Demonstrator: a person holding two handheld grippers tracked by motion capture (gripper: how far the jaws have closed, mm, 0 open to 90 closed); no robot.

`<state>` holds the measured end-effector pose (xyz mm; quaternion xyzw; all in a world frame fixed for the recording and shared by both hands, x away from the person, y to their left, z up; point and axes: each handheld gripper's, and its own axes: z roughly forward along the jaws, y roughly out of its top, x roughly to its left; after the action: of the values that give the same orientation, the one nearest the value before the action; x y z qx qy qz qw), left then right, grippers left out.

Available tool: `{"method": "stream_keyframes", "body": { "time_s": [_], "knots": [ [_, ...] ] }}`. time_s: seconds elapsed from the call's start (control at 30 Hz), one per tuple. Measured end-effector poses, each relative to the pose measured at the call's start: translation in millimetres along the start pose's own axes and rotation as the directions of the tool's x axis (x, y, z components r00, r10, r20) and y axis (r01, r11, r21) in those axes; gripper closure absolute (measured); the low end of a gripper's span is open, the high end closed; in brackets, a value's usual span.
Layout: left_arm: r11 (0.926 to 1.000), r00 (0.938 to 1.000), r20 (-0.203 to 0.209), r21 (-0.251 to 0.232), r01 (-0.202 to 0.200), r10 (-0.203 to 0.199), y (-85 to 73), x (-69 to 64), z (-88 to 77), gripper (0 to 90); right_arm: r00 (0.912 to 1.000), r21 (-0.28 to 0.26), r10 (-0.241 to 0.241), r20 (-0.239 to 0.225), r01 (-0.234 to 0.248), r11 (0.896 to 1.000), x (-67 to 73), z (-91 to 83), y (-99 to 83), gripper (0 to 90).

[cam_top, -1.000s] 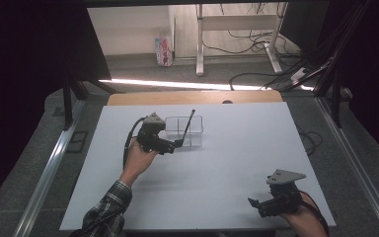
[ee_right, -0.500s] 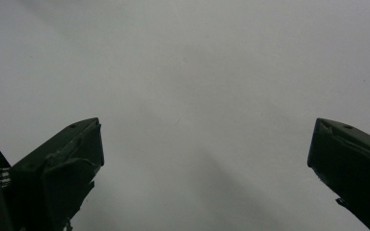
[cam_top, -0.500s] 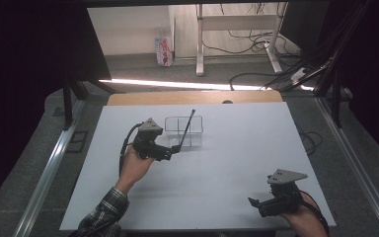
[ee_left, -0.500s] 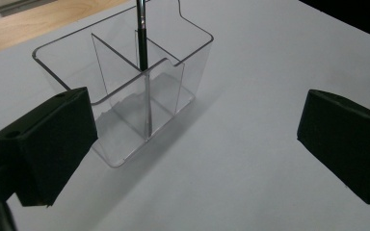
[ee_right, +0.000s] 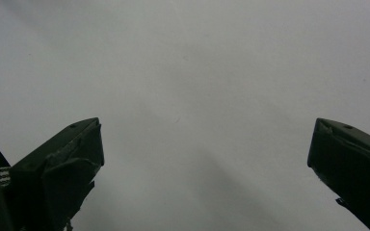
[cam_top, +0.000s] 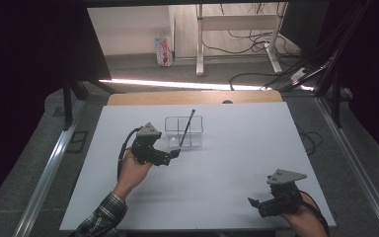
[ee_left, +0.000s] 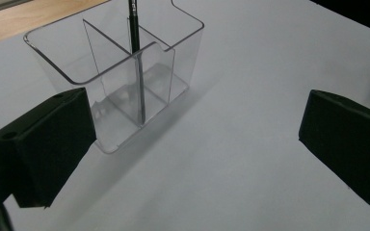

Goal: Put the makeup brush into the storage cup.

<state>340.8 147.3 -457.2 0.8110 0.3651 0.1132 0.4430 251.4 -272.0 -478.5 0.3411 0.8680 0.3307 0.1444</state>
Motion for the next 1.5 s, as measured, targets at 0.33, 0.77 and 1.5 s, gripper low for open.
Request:
{"method": "stream_keyframes", "body": {
  "time_s": [0.33,0.77,1.5],
  "knots": [
    [1.0,0.9999,-0.009,0.005,-0.005,0.005,-9.3,-3.4,-8.1,0.0,0.9999,-0.018,0.014,-0.004,-0.014,1.0,-1.3,-1.5,0.0,0.0],
    [0.9998,0.9999,0.004,0.013,-0.016,0.016,-21.5,-9.7,-15.1,0.1,0.9998,-0.017,0.017,-0.006,-0.017,1.0,-1.7,-1.8,0.0,0.0],
    [1.0,1.0,-0.005,-0.003,0.001,-0.001,-39.5,-15.7,-34.8,0.6,0.9999,-0.008,0.009,-0.006,-0.01,1.0,-1.2,-1.3,-0.5,0.0]
  ]
}}
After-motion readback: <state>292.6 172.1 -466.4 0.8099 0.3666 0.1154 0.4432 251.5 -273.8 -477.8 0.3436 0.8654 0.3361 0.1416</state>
